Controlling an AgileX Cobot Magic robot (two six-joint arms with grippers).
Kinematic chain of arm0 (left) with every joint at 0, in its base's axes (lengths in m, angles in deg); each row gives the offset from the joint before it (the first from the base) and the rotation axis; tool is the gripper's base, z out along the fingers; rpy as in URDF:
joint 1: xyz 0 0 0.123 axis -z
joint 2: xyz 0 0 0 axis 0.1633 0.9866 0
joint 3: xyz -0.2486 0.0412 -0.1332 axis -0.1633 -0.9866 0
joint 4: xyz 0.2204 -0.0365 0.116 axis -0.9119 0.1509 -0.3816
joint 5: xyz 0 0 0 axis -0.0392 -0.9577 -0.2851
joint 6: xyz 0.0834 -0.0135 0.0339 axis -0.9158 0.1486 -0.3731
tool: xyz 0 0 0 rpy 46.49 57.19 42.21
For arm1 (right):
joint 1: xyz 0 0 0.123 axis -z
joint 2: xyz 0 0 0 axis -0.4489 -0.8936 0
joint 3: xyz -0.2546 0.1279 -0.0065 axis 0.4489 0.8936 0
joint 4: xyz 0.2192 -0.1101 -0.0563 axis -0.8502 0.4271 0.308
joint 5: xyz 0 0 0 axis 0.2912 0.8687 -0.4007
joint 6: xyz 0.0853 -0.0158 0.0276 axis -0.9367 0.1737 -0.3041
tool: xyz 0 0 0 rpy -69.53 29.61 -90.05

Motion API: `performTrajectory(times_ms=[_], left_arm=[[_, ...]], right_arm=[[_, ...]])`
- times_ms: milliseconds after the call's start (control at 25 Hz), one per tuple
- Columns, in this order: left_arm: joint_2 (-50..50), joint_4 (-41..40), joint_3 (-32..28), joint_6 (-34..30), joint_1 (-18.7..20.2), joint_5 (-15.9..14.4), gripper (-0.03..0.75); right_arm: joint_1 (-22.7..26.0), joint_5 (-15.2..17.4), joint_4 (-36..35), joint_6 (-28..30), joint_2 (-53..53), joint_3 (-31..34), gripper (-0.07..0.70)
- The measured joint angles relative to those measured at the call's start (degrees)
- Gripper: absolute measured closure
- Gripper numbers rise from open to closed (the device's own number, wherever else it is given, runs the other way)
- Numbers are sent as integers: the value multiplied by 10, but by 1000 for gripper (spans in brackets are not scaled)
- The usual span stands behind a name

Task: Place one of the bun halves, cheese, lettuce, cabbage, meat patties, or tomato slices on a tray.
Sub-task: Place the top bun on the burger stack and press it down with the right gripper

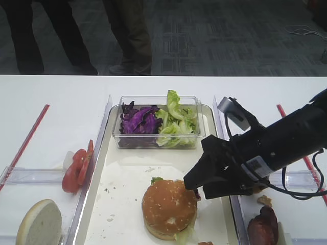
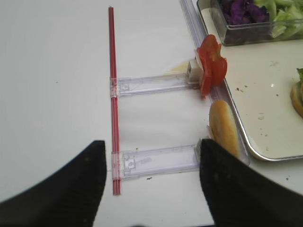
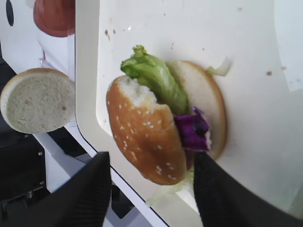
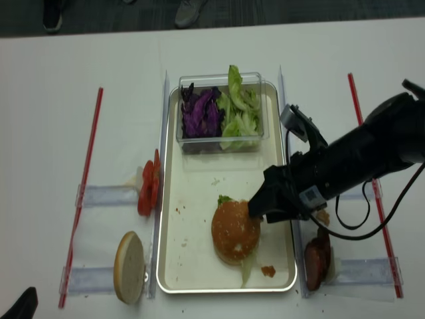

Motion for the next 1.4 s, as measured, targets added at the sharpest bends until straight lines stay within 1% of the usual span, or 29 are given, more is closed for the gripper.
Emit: performTrajectory(times_ms=[280, 480, 680, 840, 1120, 1400], left_arm=[[0, 0, 0, 0, 0, 0, 306], [0, 0, 0, 0, 0, 0, 306], [0, 0, 0, 0, 0, 0, 306], [0, 0, 0, 0, 0, 0, 306], [0, 0, 0, 0, 0, 0, 306], [0, 0, 0, 0, 0, 0, 306]], right_arm=[[0, 0, 27, -32, 26, 0, 190], [0, 6, 67, -69, 43, -3, 190], [0, 27, 114, -110, 53, -34, 192], [0, 42, 166, -153, 54, -65, 192], [0, 87, 240, -219, 54, -133, 194], [0, 136, 337, -287, 54, -217, 194]])
